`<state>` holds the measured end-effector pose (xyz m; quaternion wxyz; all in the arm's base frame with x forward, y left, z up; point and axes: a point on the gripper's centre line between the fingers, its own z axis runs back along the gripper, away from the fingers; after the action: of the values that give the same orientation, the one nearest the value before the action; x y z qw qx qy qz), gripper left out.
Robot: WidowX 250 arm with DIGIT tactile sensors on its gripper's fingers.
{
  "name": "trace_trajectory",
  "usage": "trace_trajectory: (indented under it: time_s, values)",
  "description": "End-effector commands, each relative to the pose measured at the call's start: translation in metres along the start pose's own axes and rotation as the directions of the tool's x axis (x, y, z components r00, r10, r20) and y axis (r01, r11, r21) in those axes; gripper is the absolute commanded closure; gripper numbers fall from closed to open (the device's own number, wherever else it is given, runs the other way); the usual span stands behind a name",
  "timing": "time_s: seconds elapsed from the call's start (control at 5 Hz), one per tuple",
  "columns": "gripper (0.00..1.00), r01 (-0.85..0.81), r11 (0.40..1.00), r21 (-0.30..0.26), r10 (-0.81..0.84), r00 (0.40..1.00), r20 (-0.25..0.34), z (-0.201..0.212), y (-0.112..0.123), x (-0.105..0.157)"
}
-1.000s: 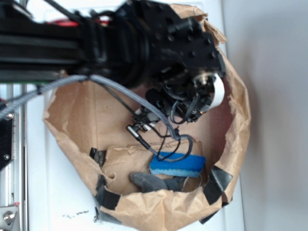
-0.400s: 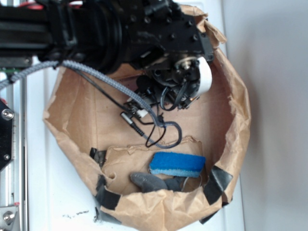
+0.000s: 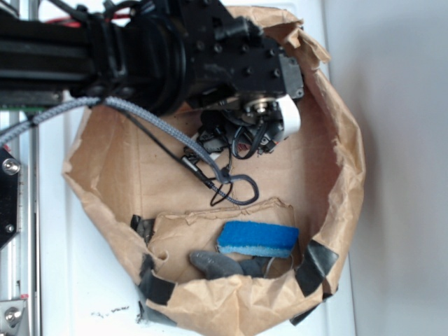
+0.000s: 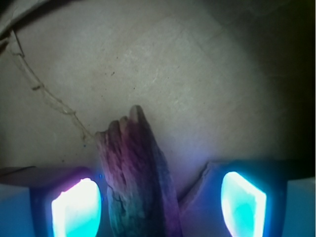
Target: Grab the wood chip.
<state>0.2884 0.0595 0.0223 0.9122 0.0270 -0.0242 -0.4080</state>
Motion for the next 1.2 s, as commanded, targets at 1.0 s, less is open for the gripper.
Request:
trace_trajectory:
  time_s: [1.0]
  values:
    - [1.0,-0.217,0.975,-0.056,0.223,0.96,0.167,0.102,-0.039,0.016]
